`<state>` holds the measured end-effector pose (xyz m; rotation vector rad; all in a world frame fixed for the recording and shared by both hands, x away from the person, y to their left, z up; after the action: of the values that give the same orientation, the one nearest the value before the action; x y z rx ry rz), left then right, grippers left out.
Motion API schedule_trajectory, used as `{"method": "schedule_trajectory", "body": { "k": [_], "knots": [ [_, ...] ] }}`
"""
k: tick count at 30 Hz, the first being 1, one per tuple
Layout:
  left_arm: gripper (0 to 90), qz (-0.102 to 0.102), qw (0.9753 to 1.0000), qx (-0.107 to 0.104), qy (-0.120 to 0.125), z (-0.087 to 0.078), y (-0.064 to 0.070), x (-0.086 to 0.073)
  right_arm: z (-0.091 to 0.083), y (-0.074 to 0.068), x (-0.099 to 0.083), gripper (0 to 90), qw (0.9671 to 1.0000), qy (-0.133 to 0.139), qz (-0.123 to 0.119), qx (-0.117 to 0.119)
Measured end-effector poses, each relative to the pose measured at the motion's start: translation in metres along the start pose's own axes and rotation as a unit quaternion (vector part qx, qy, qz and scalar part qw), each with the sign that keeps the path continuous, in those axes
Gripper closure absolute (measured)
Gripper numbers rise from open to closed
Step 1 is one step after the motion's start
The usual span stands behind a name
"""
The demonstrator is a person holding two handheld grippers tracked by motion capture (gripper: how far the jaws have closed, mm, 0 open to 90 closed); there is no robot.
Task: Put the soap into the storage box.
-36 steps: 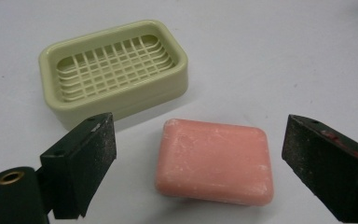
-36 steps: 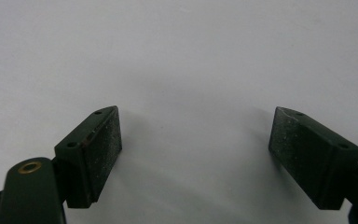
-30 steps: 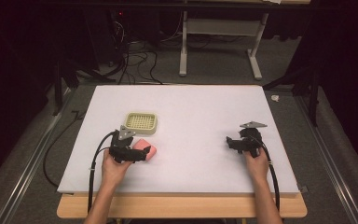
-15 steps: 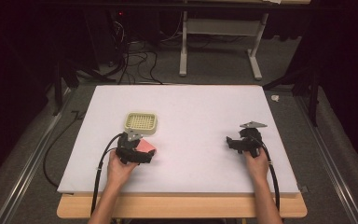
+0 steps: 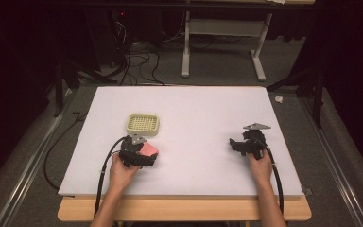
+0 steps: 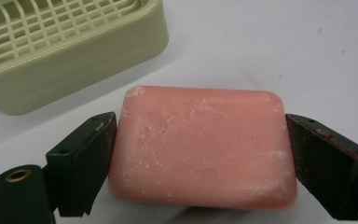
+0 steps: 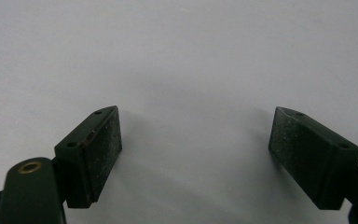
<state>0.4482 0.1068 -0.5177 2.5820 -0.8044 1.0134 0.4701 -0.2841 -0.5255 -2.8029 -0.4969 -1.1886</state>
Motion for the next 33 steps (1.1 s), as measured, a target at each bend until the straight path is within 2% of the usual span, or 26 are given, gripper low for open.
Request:
{"method": "schedule_trajectory", "body": {
  "k": [10, 18, 25, 33],
  "knots": [
    [13.1, 0.006, 0.9999, 0.001, -0.014, 0.0056, 0.0000, -0.0032, 0.0000, 0.0000, 0.0000, 17.9, 1.0000, 0.000, 0.000, 0.000],
    [13.4, 0.000, 0.9999, -0.009, -0.014, 0.0065, -0.0013, -0.0035, 0.0001, 0.0001, 0.0000, 17.9, 1.0000, 0.000, -0.001, 0.000],
    [13.6, -0.002, 0.9998, -0.009, -0.017, 0.0063, -0.0015, -0.0031, 0.0001, 0.0002, 0.0001, 17.9, 1.0000, 0.000, -0.001, 0.000],
    [13.8, -0.015, 0.9996, -0.002, -0.022, 0.0028, -0.0058, -0.0029, 0.0000, 0.0001, 0.0000, 17.9, 1.0000, 0.000, 0.000, 0.000]
  ]
}}
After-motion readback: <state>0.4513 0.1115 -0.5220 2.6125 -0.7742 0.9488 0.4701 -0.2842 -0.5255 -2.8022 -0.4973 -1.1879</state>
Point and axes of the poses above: each handheld gripper's, and its own axes: z roughly forward along the jaws, x roughly out of its top, y roughly to its right, the point moved 6 cm from there along z, roughly forward along the jaws, and after that the axes turned 4 degrees about -z, right-handed, at the moved point
